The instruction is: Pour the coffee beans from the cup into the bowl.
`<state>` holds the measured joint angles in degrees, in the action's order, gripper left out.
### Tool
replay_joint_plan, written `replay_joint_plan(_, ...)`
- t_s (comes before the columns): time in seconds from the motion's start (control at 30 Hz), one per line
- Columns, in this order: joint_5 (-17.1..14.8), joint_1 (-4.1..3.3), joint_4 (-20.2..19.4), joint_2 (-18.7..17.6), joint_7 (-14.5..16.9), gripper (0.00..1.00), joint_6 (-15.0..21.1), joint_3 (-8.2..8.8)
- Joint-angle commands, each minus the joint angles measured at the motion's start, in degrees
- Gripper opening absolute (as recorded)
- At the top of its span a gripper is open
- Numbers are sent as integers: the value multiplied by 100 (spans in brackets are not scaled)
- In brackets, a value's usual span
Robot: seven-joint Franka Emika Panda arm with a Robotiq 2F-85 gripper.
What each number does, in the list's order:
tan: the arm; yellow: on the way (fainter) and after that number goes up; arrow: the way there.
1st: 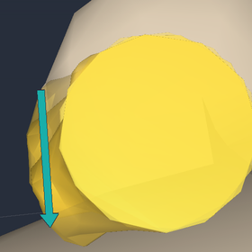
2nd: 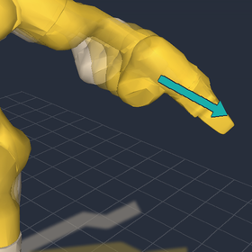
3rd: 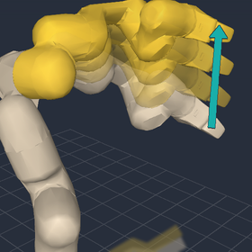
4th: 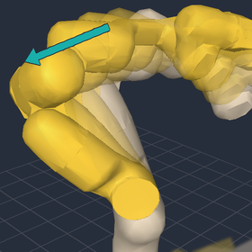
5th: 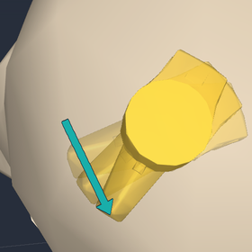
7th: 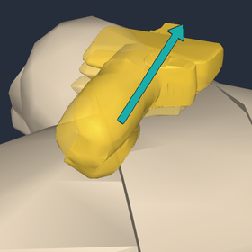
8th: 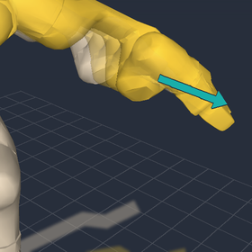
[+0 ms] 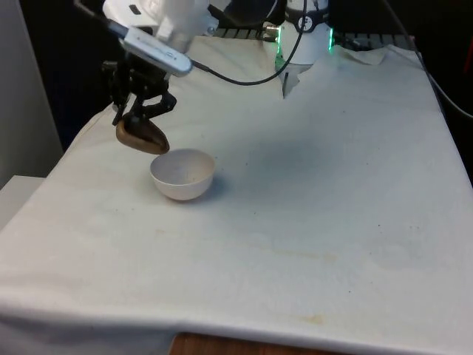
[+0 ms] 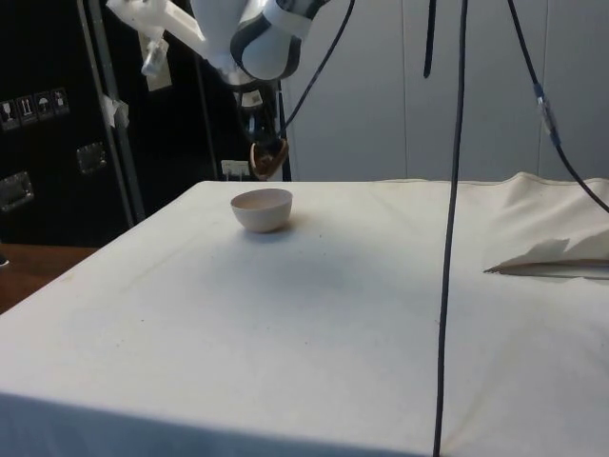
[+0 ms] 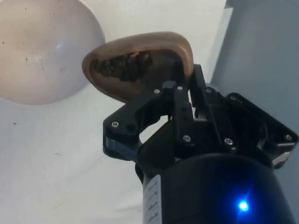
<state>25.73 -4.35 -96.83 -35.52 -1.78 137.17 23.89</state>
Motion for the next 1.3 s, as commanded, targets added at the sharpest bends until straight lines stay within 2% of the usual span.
replay_joint_plan(0.0,74,-11,-11,11,-74,0,0,-11)
replay_joint_plan(0.03,218,-86,-69,40,-212,0,57,40)
replay_joint_plan(0.13,504,-132,-103,69,-504,0,23,-6)
replay_joint_plan(0.3,871,-143,-132,80,-882,0,-46,-115)
replay_joint_plan(0.33,785,-92,-92,57,-796,0,-57,-149)
replay_joint_plan(0.37,871,-143,-132,80,-882,0,-46,-115)
replay_joint_plan(0.6,1392,-183,-138,109,-1312,0,-229,-201)
replay_joint_plan(0.63,1444,-183,-138,120,-1358,0,-258,-212)
replay_joint_plan(0.67,1364,-120,-92,69,-1289,0,-241,-258)
replay_joint_plan(0.7,1507,-183,-138,126,-1398,0,-286,-223)
replay_joint_plan(0.9,1856,-189,-143,212,-1627,0,-516,-304)
replay_joint_plan(0.93,1788,-138,-97,166,-1581,0,-510,-344)
replay_joint_plan(0.97,1908,-195,-143,229,-1662,0,-556,-321)
replay_joint_plan(1.2,2275,-206,-143,327,-1925,0,-871,-470)
replay_joint_plan(1.23,2320,-201,-143,338,-1960,0,-911,-498)
replay_joint_plan(1.27,2269,-149,-97,298,-1919,0,-917,-539)
